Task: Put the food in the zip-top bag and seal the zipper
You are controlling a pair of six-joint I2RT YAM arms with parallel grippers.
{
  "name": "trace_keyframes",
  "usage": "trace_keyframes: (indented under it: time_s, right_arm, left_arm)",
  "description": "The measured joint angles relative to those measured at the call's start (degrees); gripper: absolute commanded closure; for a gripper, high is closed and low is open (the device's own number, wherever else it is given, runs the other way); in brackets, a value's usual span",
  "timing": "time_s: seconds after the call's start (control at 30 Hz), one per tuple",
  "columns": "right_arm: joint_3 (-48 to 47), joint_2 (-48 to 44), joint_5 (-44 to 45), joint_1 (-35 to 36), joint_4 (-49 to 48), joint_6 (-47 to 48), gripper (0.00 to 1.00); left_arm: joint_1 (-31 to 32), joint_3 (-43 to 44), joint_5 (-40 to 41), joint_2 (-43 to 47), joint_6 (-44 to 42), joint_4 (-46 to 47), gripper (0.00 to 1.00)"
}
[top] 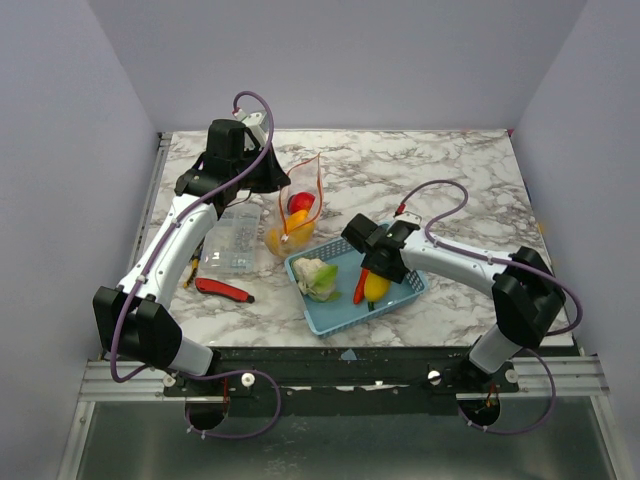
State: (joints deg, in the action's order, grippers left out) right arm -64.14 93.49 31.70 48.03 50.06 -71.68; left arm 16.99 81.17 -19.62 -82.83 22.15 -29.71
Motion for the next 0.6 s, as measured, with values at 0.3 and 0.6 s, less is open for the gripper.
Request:
trace_keyframes:
  time_s: [0.3, 0.6]
  right_arm:
    - [-1.6, -5.1, 0.1, 0.0, 0.3, 4.9, 0.77]
    - [-1.6, -11.6, -3.1, 0.0, -13.0, 19.1, 0.83]
  left_arm:
    - [0.0, 0.0, -0.2, 0.0, 0.0, 0.0, 1.0]
    - [0.0, 0.0, -0.4, 0.0, 0.2, 0.0, 1.0]
